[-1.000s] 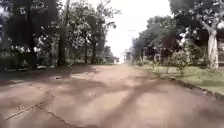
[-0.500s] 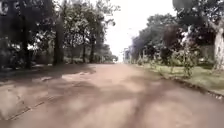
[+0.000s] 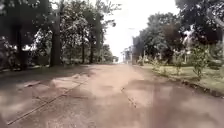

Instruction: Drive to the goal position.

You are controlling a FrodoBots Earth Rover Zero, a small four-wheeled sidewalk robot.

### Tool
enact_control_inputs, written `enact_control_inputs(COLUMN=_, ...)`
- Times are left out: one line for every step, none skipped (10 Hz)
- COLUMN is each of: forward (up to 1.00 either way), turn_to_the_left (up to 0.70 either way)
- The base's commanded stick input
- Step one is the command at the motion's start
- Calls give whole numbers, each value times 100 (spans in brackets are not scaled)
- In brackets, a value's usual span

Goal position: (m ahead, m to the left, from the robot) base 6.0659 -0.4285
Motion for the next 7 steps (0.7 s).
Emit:
enact_control_inputs(forward=100, turn_to_the_left=0)
enact_control_inputs(forward=100, turn_to_the_left=0)
enact_control_inputs(forward=100, turn_to_the_left=0)
enact_control_inputs(forward=100, turn_to_the_left=0)
enact_control_inputs(forward=100, turn_to_the_left=0)
enact_control_inputs(forward=100, turn_to_the_left=0)
enact_control_inputs(forward=100, turn_to_the_left=0)
